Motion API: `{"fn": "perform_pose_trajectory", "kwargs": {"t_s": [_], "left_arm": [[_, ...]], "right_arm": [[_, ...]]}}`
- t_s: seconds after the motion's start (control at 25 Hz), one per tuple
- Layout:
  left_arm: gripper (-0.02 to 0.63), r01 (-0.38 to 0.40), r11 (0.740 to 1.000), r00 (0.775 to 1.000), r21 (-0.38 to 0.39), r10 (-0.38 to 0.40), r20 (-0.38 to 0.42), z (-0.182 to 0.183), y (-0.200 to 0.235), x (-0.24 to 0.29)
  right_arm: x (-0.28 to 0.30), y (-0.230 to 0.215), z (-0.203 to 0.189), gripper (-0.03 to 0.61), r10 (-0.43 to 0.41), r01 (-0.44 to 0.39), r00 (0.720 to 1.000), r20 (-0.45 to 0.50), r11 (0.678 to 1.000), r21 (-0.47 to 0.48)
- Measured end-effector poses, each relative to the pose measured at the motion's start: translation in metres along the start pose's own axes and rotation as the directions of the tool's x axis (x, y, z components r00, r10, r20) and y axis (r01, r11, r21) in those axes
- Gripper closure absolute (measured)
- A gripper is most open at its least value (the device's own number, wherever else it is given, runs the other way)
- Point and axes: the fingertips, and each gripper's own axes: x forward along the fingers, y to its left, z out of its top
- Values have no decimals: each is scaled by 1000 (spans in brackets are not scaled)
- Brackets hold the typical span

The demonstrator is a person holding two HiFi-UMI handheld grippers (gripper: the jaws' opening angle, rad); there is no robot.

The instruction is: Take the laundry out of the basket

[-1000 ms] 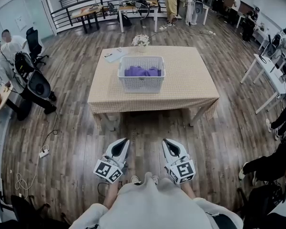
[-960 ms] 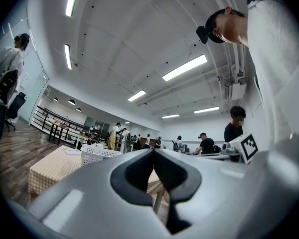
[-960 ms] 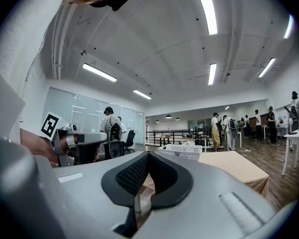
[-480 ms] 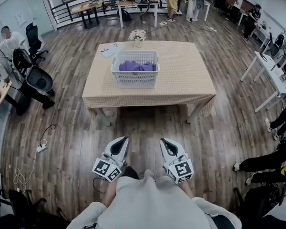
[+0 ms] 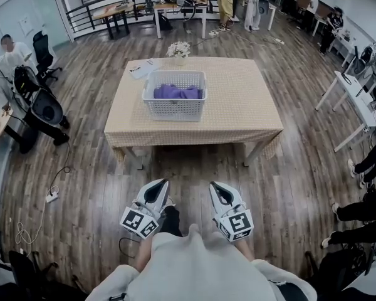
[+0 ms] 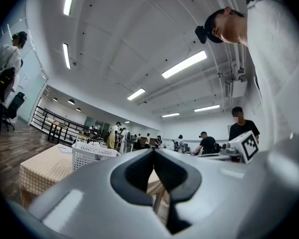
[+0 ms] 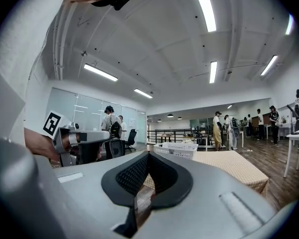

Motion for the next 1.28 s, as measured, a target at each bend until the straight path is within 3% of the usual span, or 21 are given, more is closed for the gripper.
{"fn": "perform_pose_trajectory", "kwargs": {"t_s": [0.48,0.88,1.28], "left_arm": [[606,-16,1000,1000,-18,17,2,-6,69,41],[606,-19,999,1000,-27,19,9,9,191,89],[606,39,999,999,-11,-39,27,38,291,135]], "right_arm": [[72,-22,-7,578,3,-3,1000,-30,1000,4],[205,-36,6,579,2,-3,999,-45,1000,-22],[315,-46,37,578,-50,48,998,-34,997,-63]]}}
